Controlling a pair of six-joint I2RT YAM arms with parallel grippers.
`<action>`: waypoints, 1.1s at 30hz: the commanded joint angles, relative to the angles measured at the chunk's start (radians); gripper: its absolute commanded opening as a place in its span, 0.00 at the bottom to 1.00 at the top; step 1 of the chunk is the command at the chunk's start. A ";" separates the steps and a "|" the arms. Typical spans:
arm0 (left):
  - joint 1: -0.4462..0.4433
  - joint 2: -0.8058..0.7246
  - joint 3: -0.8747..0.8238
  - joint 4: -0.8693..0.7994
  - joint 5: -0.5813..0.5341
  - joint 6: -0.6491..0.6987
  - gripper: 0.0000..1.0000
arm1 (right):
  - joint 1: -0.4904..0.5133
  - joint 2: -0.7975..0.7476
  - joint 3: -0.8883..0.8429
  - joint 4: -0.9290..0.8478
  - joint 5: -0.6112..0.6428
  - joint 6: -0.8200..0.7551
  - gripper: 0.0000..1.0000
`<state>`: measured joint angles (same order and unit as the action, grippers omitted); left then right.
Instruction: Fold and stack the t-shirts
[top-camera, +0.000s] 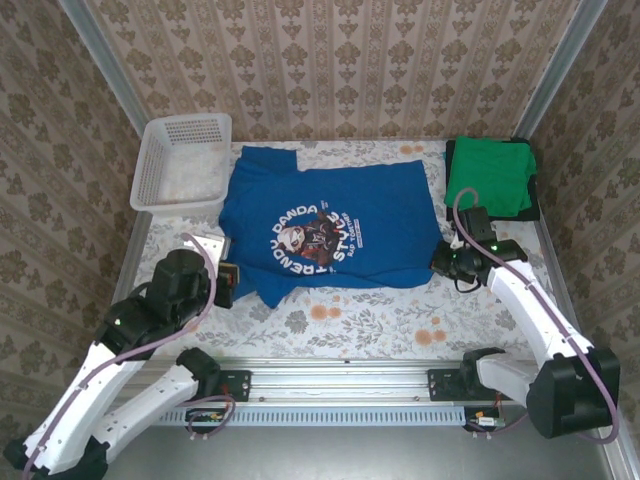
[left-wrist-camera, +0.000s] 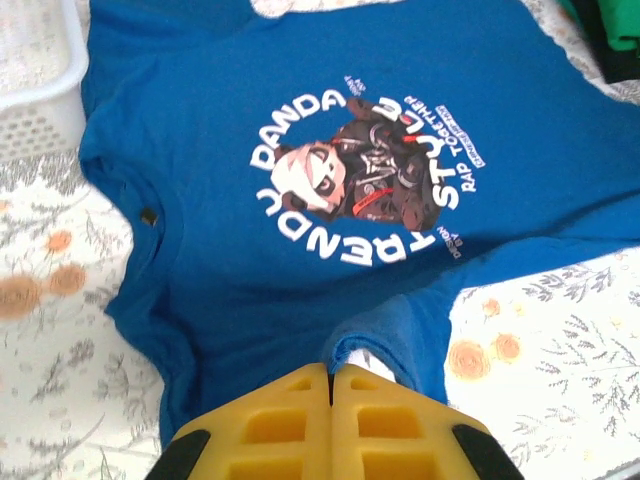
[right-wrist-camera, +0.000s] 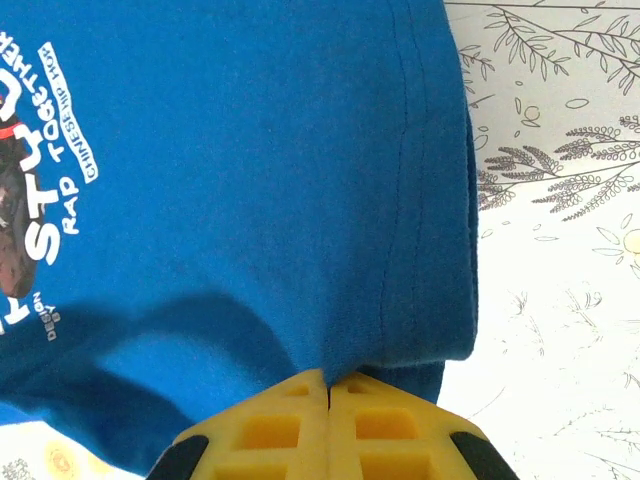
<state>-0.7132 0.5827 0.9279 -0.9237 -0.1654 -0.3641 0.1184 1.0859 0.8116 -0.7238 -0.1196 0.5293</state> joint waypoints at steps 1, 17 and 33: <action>-0.058 -0.014 -0.018 -0.092 -0.087 -0.111 0.00 | 0.012 -0.067 -0.009 -0.072 -0.001 0.017 0.00; -0.144 0.016 0.055 -0.106 -0.212 -0.096 0.00 | 0.023 -0.279 -0.081 -0.175 0.041 0.088 0.00; 0.251 0.401 0.083 0.204 0.040 0.173 0.00 | -0.003 0.126 0.060 -0.047 0.115 0.012 0.03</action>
<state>-0.5049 0.9466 0.9890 -0.8150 -0.2306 -0.2745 0.1280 1.1610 0.8169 -0.8005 -0.0399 0.5739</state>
